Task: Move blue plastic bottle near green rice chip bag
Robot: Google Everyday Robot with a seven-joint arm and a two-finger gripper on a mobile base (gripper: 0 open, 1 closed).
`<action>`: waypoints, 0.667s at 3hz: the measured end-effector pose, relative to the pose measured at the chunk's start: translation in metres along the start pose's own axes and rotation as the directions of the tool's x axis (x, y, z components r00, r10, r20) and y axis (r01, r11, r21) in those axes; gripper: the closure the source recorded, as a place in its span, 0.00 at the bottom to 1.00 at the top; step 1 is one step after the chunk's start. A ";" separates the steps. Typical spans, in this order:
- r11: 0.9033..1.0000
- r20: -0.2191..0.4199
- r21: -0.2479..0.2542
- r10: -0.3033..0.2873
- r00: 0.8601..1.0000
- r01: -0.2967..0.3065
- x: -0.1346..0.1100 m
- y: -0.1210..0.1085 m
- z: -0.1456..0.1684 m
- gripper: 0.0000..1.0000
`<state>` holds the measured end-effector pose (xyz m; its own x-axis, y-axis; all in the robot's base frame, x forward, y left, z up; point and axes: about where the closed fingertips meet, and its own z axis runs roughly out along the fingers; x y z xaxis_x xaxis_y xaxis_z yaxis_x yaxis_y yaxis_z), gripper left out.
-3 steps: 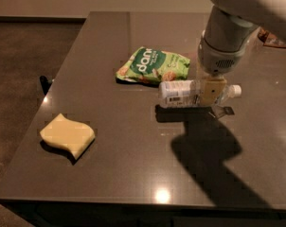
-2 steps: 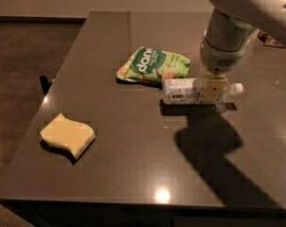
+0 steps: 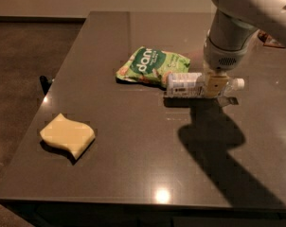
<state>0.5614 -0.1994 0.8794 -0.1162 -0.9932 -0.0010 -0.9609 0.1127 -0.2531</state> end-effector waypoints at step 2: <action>1.000 0.000 0.003 0.000 1.000 0.000 0.000 0.000 0.000 0.00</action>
Offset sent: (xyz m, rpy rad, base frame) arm -0.0001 -0.0001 0.0002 -0.0001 -0.0015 -0.0002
